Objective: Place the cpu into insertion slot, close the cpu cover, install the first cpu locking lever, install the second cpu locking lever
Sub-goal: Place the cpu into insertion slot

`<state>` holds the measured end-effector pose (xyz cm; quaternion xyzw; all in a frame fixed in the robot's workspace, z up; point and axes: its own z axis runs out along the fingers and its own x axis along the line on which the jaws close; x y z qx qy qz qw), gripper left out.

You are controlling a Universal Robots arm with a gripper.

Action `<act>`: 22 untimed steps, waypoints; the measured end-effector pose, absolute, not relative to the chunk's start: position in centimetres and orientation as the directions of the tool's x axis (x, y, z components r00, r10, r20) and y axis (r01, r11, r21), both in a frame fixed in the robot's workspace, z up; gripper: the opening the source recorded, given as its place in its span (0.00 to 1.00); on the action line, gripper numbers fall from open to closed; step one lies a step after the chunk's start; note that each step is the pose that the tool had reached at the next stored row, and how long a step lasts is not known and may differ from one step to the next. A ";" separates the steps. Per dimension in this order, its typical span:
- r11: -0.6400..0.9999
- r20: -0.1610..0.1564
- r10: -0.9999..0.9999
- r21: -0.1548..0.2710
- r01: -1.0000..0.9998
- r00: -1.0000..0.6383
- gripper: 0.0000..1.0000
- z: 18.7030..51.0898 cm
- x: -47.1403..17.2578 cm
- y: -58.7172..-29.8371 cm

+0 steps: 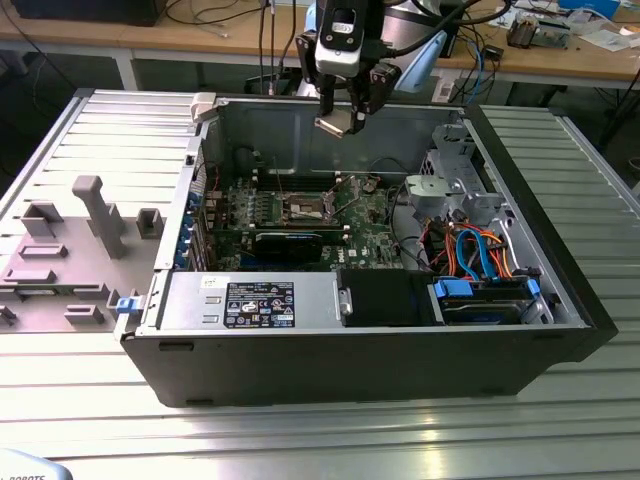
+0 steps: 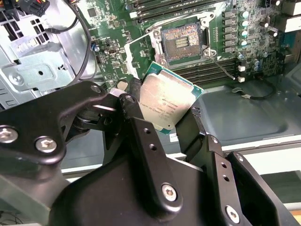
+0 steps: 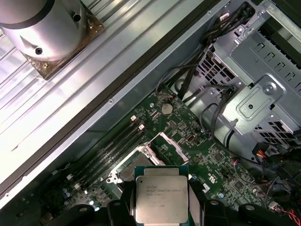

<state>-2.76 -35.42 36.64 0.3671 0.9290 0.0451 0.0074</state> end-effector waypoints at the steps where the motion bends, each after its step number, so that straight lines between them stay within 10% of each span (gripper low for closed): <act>1: 0.722 0.019 0.688 0.089 0.686 -0.726 0.54 36.6 -2.8 -35.4; 22: 0.607 0.019 0.791 0.089 0.789 -0.611 0.54 36.5 -2.8 -35.4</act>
